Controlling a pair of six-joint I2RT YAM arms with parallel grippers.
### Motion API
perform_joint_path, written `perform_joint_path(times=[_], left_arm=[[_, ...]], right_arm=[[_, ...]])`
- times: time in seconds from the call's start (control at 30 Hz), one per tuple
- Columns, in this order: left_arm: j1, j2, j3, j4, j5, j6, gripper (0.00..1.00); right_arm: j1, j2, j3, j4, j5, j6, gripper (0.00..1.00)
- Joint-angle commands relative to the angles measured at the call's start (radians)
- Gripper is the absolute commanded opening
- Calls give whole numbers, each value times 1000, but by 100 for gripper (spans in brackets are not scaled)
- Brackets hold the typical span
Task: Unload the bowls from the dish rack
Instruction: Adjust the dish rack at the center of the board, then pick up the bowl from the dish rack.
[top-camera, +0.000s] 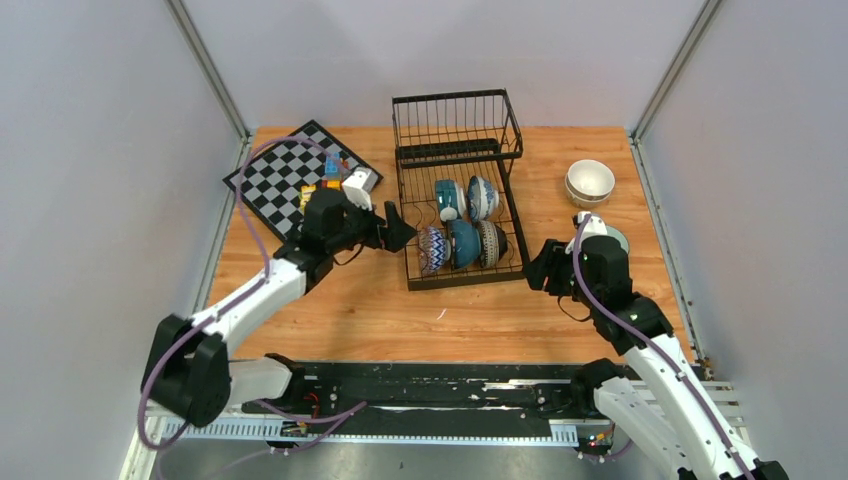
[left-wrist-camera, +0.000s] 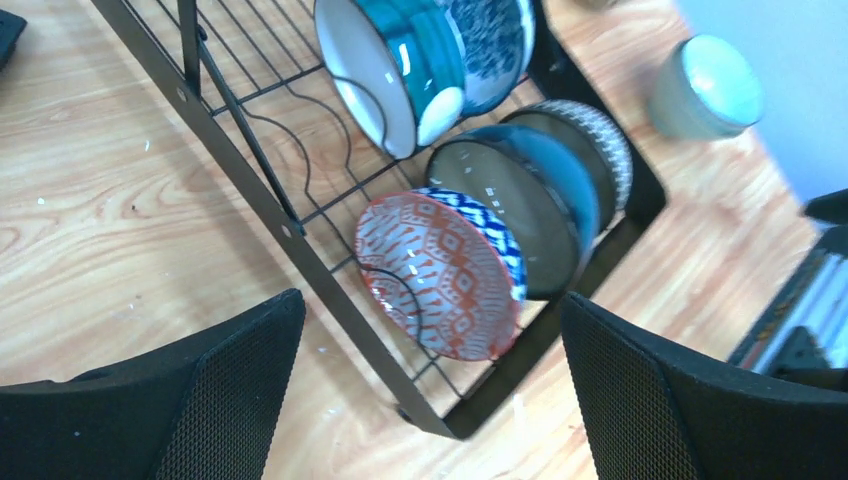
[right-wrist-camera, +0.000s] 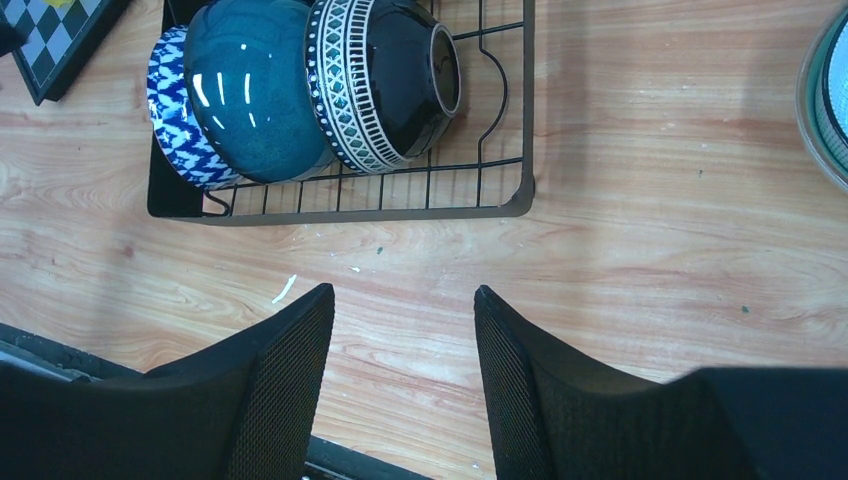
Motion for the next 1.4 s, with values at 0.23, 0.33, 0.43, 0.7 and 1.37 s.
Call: perform_joint_path(times=[0.23,0.33,0.43,0.7,1.37], left_arm=[[22,-376,-438,300,-157,-610,100],[21,-392,-453,312,-67,-612,100],[14,-392,-394,187,-40,-583,100],[-146,-415,-328,217,-173,-433,100],[-177,114,-110,329,-56,-423,68]], right_arm=[[17,-37,-45,75,-13,111,58],[16,-74,-60,70,-35,124,58],[17,-108,-86,59,-63,123,58],[16,-208,-144,60,-76,72,58],[45,-276,-213,111,-93,89,53]])
